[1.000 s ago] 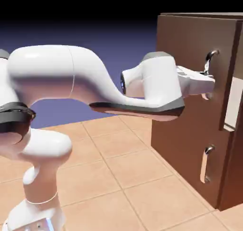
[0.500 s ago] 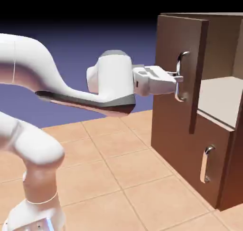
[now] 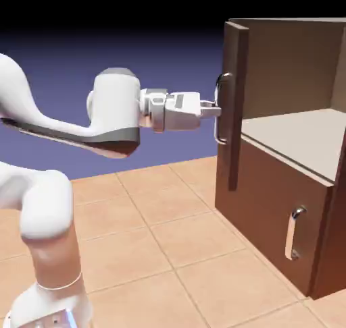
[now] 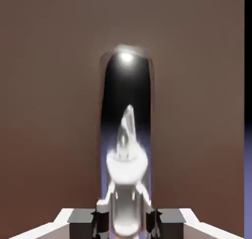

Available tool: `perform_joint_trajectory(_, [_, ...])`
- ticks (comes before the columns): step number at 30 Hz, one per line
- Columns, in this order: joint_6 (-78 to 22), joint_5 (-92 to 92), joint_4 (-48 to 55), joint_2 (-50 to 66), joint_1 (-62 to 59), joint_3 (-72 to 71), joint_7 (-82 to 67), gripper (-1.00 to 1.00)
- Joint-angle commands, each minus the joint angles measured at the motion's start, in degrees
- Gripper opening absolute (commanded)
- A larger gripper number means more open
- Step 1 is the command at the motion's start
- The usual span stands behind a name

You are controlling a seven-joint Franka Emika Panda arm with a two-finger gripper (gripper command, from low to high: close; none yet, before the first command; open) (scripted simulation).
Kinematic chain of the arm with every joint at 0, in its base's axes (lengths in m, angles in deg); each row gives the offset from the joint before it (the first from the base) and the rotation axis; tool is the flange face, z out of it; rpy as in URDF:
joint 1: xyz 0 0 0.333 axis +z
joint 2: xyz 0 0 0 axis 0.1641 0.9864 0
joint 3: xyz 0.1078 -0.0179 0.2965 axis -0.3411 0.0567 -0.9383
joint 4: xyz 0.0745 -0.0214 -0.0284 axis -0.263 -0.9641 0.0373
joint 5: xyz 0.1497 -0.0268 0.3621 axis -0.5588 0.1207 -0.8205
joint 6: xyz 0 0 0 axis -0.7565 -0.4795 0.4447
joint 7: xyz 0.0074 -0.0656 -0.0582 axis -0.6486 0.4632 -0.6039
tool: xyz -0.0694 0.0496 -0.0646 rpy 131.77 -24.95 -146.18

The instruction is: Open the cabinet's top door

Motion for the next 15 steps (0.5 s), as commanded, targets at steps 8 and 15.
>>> perform_joint_trajectory(8, [8.2, -15.8, -4.1, -9.3, -13.8, -10.6, -6.5, -1.00])
perform_joint_trajectory(15, [3.4, -33.2, -9.2, -15.6, -10.4, -11.8, -22.3, -1.00])
